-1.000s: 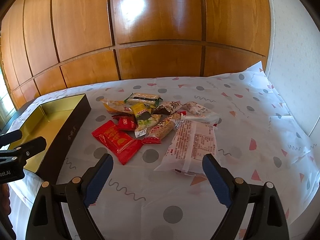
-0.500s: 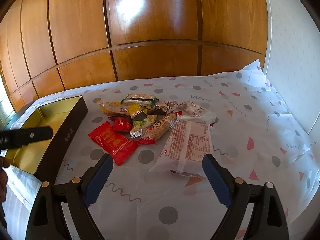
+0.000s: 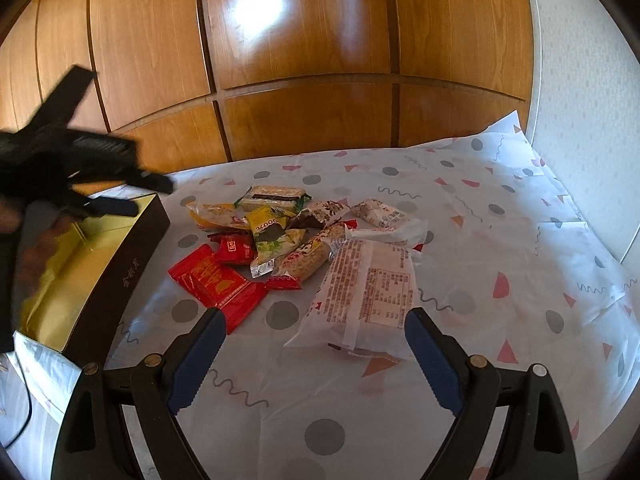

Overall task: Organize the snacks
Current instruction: 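Grasp the clear bag with yellow label using the left gripper, then carry the clear bag into the tin with the left gripper while the right gripper grasps the large bread bag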

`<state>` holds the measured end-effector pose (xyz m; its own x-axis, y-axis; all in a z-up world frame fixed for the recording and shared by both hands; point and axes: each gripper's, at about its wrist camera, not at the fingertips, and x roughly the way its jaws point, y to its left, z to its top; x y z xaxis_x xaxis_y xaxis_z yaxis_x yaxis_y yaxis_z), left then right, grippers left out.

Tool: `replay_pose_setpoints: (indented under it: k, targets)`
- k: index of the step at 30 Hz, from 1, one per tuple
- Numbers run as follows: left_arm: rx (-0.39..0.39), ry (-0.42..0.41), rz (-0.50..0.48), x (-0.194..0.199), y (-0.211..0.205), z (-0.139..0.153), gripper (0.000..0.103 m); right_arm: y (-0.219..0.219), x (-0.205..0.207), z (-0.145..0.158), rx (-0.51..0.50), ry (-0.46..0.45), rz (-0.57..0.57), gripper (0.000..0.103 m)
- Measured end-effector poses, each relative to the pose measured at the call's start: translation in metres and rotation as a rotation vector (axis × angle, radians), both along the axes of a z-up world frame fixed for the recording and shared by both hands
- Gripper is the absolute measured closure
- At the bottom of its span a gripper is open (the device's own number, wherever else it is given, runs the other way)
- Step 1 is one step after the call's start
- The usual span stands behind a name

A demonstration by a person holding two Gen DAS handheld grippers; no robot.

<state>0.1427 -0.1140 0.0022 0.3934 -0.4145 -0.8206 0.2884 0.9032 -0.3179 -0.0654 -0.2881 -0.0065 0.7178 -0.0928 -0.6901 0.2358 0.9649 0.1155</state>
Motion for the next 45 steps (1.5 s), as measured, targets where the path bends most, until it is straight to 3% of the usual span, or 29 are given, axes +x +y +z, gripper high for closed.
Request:
replay_pose_setpoints:
  k: [1, 4, 9, 11, 12, 13, 14, 17, 20, 30, 33, 35, 38, 41, 42, 45]
  targets:
    - [0.007, 0.009, 0.011, 0.010, -0.005, -0.004, 0.027, -0.001, 0.001, 0.000, 0.001, 0.001, 0.003, 0.011]
    - [0.057, 0.030, 0.045, 0.035, -0.018, -0.017, 0.018, -0.003, 0.000, -0.001, 0.001, 0.000, 0.012, 0.011]
    - [0.141, 0.097, 0.057, 0.067, -0.036, -0.051, 0.015, -0.010, 0.002, -0.003, 0.015, 0.012, 0.011, 0.011]
    - [0.181, 0.111, 0.065, 0.075, -0.042, -0.065, 0.020, -0.012, 0.004, -0.006, 0.023, 0.019, 0.011, 0.011]
    - [0.236, 0.082, 0.063, 0.075, -0.046, -0.066, 0.025, -0.013, 0.003, -0.007, 0.025, 0.021, 0.009, 0.011]
    - [0.261, 0.054, 0.051, 0.075, -0.050, -0.066, 0.046, -0.014, 0.004, -0.008, 0.026, 0.024, 0.007, 0.011]
    - [0.233, 0.069, 0.030, 0.076, -0.052, -0.067, 0.058, -0.015, 0.004, -0.009, 0.029, 0.026, 0.002, 0.011]
    - [0.235, 0.066, -0.002, 0.073, -0.054, -0.070, 0.075, -0.020, 0.005, -0.013, 0.047, 0.037, -0.011, 0.011]
    - [0.257, 0.021, -0.054, 0.062, -0.055, -0.067, 0.077, -0.024, 0.004, -0.012, 0.049, 0.036, -0.027, 0.011]
    - [0.079, -0.101, -0.179, -0.012, -0.033, -0.022, 0.083, -0.042, -0.003, -0.009, 0.110, 0.033, -0.096, 0.011]
    - [0.079, -0.111, -0.237, -0.037, -0.034, -0.018, 0.085, -0.048, -0.008, -0.008, 0.117, 0.031, -0.121, 0.011]
    - [0.074, -0.108, -0.295, -0.059, -0.033, -0.018, 0.085, -0.052, -0.013, -0.008, 0.119, 0.032, -0.140, 0.011]
    - [0.130, -0.095, -0.366, -0.090, -0.037, -0.029, 0.085, -0.059, -0.017, -0.011, 0.144, 0.046, -0.170, 0.011]
    - [0.159, -0.131, -0.402, -0.112, -0.042, -0.042, 0.085, -0.059, -0.020, -0.010, 0.152, 0.048, -0.178, 0.011]
    - [0.151, -0.120, -0.398, -0.114, -0.041, -0.045, 0.078, -0.058, -0.020, -0.009, 0.147, 0.048, -0.175, 0.011]
    - [0.146, -0.100, -0.368, -0.114, -0.044, -0.055, 0.044, -0.055, -0.022, -0.008, 0.139, 0.047, -0.164, 0.011]
